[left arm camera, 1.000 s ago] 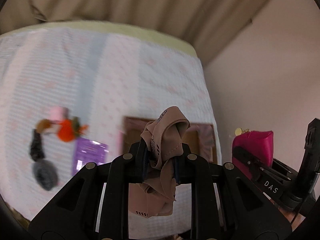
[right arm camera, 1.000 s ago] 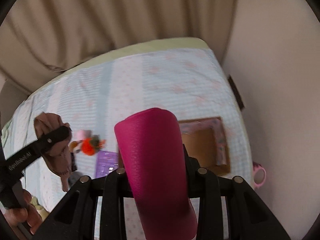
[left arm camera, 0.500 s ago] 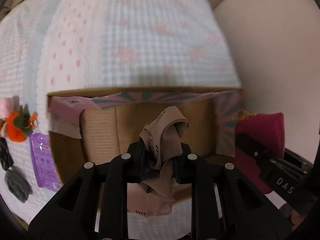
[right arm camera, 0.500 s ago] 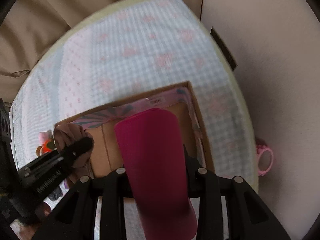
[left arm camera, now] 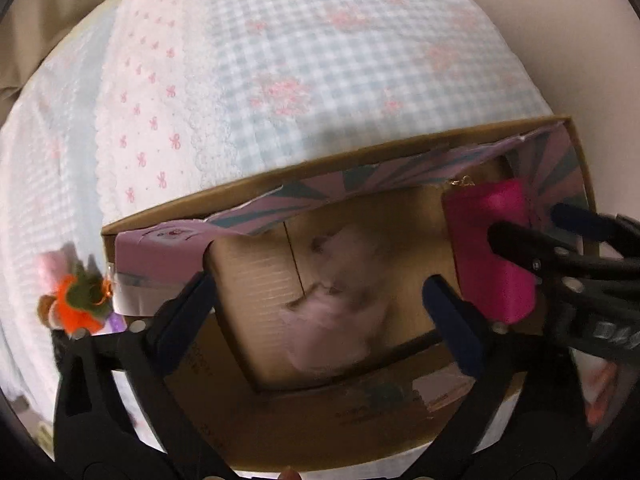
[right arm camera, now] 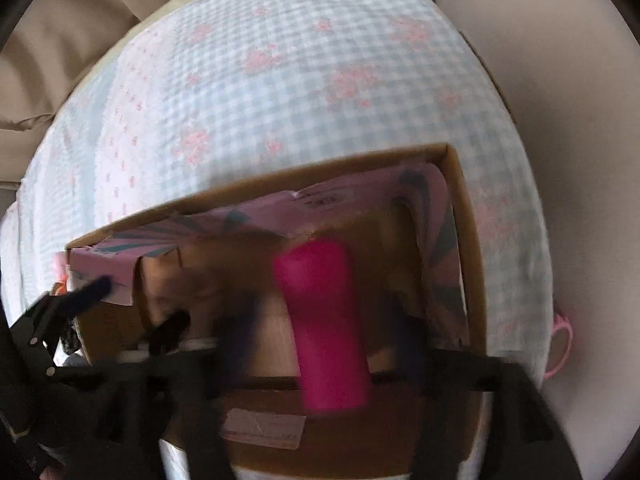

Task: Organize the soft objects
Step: 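Lower both held items into the cardboard box and open both tools, then withdraw both tools and move toward grey sock and purple packet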

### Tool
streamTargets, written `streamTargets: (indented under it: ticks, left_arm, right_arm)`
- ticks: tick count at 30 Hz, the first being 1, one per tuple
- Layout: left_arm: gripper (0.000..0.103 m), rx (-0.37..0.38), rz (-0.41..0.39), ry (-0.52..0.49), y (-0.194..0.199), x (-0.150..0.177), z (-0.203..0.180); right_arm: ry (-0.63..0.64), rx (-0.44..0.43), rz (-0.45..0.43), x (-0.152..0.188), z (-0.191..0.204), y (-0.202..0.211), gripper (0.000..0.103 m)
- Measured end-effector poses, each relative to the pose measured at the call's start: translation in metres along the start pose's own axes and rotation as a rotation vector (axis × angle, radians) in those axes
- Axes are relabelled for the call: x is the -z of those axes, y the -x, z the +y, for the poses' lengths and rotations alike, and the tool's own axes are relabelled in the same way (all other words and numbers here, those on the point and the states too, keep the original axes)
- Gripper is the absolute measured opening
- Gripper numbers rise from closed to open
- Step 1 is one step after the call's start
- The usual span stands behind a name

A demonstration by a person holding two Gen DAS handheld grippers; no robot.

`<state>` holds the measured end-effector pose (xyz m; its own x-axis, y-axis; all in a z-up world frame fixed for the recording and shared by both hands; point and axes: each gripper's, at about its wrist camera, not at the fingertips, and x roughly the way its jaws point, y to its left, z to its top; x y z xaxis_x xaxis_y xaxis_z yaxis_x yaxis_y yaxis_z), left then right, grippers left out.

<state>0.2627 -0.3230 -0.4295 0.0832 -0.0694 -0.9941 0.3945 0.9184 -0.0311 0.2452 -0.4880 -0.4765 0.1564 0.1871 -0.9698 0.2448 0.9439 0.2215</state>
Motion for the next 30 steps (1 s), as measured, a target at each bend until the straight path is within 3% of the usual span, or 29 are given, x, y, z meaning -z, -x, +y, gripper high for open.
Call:
streamTargets:
  ticks: [1,6,18,24,30]
  left_arm:
    - [0.103,0.018,-0.001,0.006,0.002,0.003,0.006]
    - [0.103,0.030,0.009,0.014,0.001,0.008,0.016]
    - [0.103,0.026,-0.006,0.001,0.012,0.016,0.009]
    - [0.103,0.023,-0.048,0.001,0.039,0.022,0.007]
    - [0.103,0.026,-0.128,0.006,0.094,0.035,0.008]
  right_arm:
    - [0.000,-0.043,-0.003,0.000,-0.001,0.000,0.099]
    - [0.050,-0.023,-0.011,0.001,0.007,-0.004,0.102]
    - [0.031,-0.048,-0.044,0.004,0.008,0.006,0.102]
    - [0.033,-0.048,-0.101,0.014,0.013,0.038,0.102]
    - [0.050,-0.038,-0.183,0.030,0.025,0.092,0.102]
